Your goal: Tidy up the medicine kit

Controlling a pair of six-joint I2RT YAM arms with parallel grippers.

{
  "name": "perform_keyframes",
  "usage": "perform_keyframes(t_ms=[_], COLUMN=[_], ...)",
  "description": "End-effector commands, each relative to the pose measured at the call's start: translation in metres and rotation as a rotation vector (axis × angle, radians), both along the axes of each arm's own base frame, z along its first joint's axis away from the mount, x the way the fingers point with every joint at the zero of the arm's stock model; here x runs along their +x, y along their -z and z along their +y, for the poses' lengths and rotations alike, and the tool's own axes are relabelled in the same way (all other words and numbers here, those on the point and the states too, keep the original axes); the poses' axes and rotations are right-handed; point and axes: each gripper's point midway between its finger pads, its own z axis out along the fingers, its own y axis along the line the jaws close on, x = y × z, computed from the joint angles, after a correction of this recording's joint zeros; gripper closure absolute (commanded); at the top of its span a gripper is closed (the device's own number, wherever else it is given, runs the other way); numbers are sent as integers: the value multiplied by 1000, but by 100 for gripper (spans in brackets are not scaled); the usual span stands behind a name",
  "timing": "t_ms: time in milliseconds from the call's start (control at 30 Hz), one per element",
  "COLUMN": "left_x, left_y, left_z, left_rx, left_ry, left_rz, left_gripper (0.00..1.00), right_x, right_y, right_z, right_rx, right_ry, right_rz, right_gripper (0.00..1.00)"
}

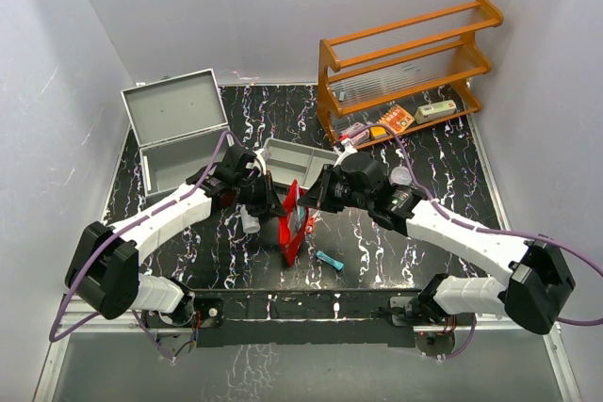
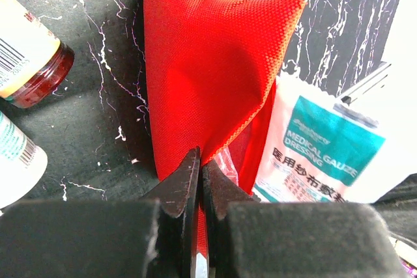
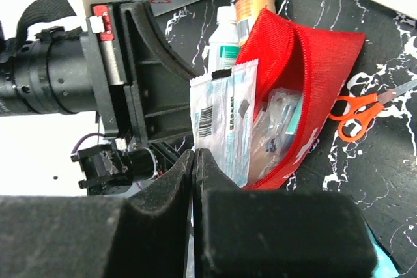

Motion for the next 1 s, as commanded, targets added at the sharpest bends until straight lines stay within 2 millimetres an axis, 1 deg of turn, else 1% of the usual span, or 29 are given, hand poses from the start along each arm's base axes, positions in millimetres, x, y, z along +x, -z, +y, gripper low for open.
perform_keyframes(t_ms=[0,267,400,600,633,700,767,967], left_x=[0,0,1,0,0,0,1,2], left_y=[-6,-9,-10,-10,-10,-10,-11,-14], left_z=[5,3,3,4,4,4,4,3], left_rx=[10,-1,-1,3,3,3,2,-1], left_ry=[1,2,1,1,1,2,2,4], left_rz=[-17,-18,-20,-18,-16,-19,-20,-25], left_gripper=[100,100,100,100,100,100,100,100], right_x=[11,16,20,21,21,21,20,18], right_y=[-8,20,30,32,32,32,33,36], right_z=[7,5,8,11,11,9,7,7], right_rx=[25,-40,-58,-64,-67,-77,-93,-162], right_ry=[39,81,89,78,79,81,81,75], right_rz=[-32,22,36,43,43,44,45,39], right_gripper=[100,100,100,100,97,84,78,74])
